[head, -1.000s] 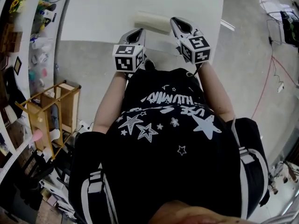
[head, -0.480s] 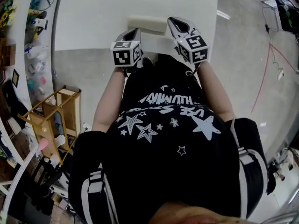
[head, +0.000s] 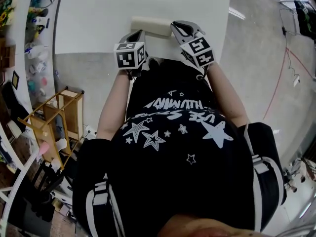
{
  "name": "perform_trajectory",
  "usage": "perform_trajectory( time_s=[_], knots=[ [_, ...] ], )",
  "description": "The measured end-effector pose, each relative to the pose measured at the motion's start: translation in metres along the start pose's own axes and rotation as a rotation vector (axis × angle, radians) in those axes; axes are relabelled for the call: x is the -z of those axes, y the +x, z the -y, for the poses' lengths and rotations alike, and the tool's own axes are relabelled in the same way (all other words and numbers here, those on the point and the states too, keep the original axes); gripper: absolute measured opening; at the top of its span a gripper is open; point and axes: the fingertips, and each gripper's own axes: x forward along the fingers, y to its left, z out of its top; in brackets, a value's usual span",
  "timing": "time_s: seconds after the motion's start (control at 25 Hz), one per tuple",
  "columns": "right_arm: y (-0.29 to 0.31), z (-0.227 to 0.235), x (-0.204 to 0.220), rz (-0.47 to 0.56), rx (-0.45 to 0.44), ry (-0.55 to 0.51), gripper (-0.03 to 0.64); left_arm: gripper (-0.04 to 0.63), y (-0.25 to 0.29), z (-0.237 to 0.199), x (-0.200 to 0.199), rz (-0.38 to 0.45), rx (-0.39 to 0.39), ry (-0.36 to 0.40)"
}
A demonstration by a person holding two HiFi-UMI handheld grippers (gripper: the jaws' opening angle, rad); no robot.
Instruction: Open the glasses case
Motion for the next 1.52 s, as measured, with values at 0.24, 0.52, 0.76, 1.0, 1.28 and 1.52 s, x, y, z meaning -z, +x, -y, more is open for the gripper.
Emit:
perform_trajectory(
  time_s=[0.24, 0.52, 0.76, 1.0, 1.28, 1.52],
  knots=[
    [0.007, -0.002, 0.004, -0.028, -0.049, -0.044, 0.028, 0.012, 0.002, -0.002, 0.007, -0.013, -0.026, -0.035],
    [0.013, -0.016, 0.012, -0.071, -0.128, -0.155, 0.199, 0.012, 0.002, -0.002, 0.007, -0.004, -0.047, -0.048],
    [0.025, -0.023, 0.023, -0.136, -0.137, -0.32, 0.284, 0.012, 0.003, -0.002, 0.006, -0.003, -0.052, -0.059],
    [0.035, -0.027, 0.027, -0.174, -0.097, -0.516, 0.284, 0.012, 0.013, -0.005, 0.01, 0.025, -0.027, -0.07],
    [0.034, -0.027, 0.027, -0.17, -0.13, -0.5, 0.284, 0.012, 0.005, -0.003, 0.006, -0.006, -0.037, -0.081],
    [0.032, -0.026, 0.026, -0.175, -0.166, -0.495, 0.284, 0.012, 0.013, -0.004, 0.01, 0.015, -0.009, -0.087]
  ],
)
